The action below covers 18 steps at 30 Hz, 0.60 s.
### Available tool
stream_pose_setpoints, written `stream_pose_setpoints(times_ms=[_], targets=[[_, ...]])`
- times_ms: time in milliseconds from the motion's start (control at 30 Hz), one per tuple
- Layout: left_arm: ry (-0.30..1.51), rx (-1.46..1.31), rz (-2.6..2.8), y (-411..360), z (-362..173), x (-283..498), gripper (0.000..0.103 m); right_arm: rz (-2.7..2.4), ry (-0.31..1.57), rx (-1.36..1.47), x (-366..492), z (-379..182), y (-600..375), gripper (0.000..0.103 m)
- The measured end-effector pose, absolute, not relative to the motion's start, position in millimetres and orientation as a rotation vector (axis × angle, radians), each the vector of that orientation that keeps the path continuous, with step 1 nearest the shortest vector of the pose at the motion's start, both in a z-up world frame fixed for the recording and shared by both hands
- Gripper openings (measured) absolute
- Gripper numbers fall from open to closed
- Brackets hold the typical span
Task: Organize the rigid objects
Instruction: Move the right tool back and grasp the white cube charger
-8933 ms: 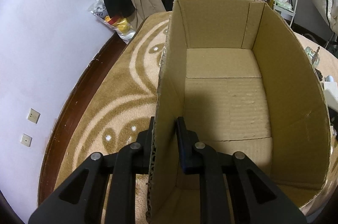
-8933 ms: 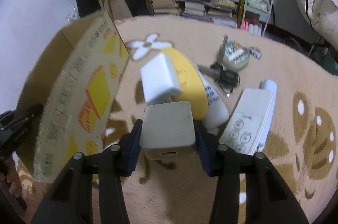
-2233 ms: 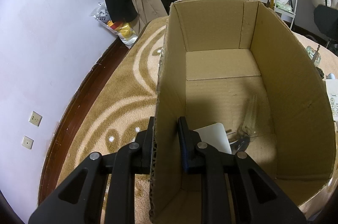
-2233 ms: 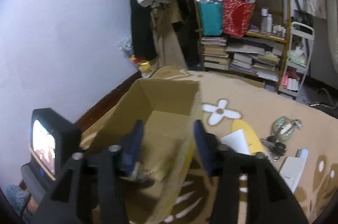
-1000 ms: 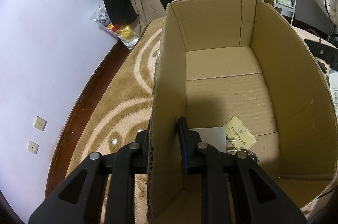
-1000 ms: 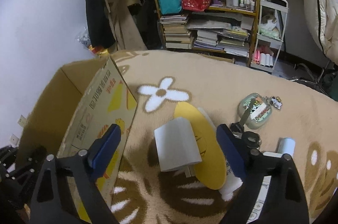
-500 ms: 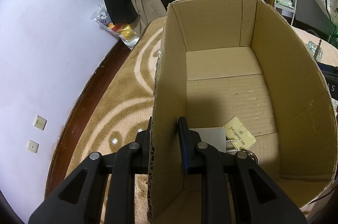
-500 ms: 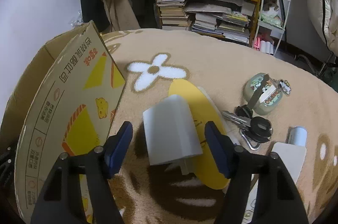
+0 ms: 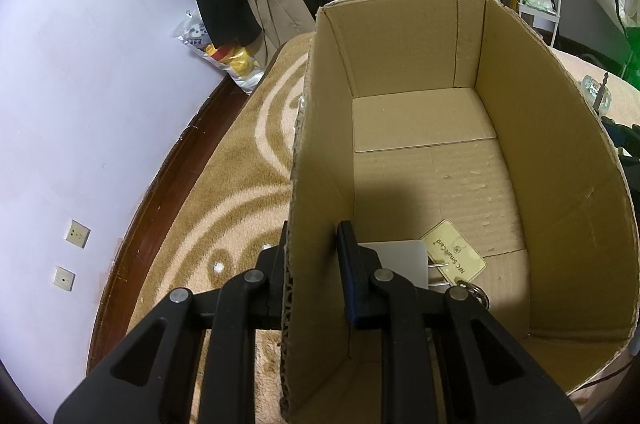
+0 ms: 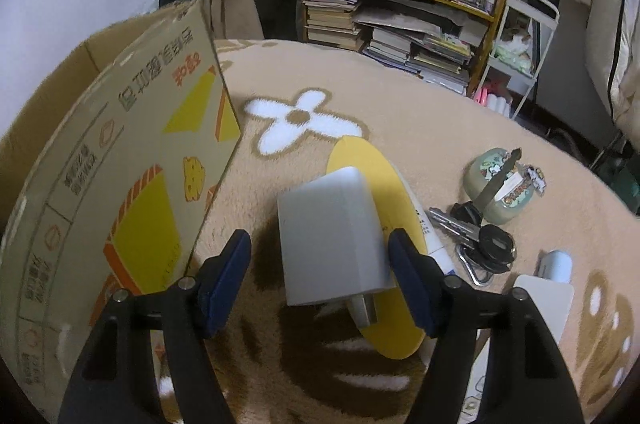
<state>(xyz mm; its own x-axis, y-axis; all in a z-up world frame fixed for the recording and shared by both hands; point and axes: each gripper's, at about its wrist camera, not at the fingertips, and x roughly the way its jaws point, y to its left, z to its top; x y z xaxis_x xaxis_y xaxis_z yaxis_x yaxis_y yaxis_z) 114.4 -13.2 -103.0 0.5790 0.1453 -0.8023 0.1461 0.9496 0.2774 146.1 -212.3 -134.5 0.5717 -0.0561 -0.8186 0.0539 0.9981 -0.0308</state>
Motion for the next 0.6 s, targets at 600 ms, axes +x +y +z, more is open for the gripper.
stream_pose_setpoints(times_ms=[600], targets=[[0.970, 0.332, -0.007, -13, -103, 116, 0.020, -0.122, 0.989, -0.118, 143, -139, -198, 0.075]])
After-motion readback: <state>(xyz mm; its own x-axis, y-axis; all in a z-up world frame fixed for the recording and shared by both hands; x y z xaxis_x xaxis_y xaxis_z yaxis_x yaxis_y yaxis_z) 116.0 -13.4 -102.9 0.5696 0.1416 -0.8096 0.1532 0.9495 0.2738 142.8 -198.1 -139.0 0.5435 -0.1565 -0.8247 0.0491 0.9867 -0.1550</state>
